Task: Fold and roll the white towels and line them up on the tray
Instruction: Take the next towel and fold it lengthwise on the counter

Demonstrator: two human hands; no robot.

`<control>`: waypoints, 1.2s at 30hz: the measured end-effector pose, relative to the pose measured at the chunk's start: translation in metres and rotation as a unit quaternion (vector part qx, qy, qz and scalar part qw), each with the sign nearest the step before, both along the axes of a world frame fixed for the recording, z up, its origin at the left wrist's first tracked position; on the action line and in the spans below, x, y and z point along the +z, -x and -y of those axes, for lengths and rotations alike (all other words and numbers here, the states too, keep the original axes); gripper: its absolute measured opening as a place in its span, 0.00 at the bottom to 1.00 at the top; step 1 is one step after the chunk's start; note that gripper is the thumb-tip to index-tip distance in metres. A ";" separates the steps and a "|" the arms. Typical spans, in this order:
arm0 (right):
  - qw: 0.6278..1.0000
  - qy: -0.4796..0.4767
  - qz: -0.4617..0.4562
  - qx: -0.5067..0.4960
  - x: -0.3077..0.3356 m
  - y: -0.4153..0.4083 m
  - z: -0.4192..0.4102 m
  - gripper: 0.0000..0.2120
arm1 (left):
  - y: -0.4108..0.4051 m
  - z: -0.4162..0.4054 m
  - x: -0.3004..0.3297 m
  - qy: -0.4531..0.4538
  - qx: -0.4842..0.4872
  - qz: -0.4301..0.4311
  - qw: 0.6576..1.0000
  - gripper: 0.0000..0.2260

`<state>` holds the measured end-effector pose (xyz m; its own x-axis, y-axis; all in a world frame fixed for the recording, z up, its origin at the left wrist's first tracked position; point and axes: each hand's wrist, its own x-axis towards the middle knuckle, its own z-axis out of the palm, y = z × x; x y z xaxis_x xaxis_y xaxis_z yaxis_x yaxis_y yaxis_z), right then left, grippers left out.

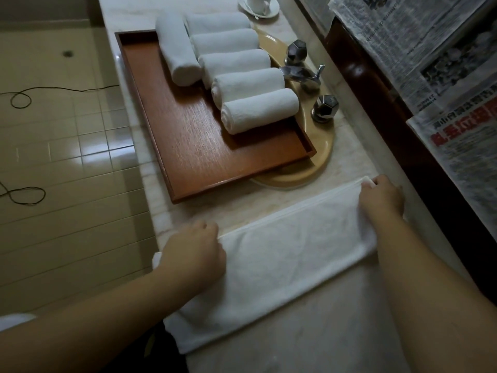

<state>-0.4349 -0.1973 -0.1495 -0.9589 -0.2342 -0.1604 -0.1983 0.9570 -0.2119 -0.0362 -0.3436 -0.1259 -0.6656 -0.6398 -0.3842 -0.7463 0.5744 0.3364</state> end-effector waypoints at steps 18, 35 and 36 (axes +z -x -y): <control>0.989 0.143 -0.018 -0.023 -0.018 -0.011 -0.002 0.12 | 0.040 -0.016 -0.021 -0.014 0.058 -0.111 0.992 0.09; 0.995 0.048 -0.083 -0.033 -0.009 -0.020 0.017 0.05 | 0.053 -0.019 -0.035 0.095 0.057 -0.096 0.989 0.05; 0.994 0.041 -0.098 -0.036 -0.009 -0.022 0.018 0.03 | 0.054 -0.020 -0.035 0.114 0.038 -0.107 0.987 0.08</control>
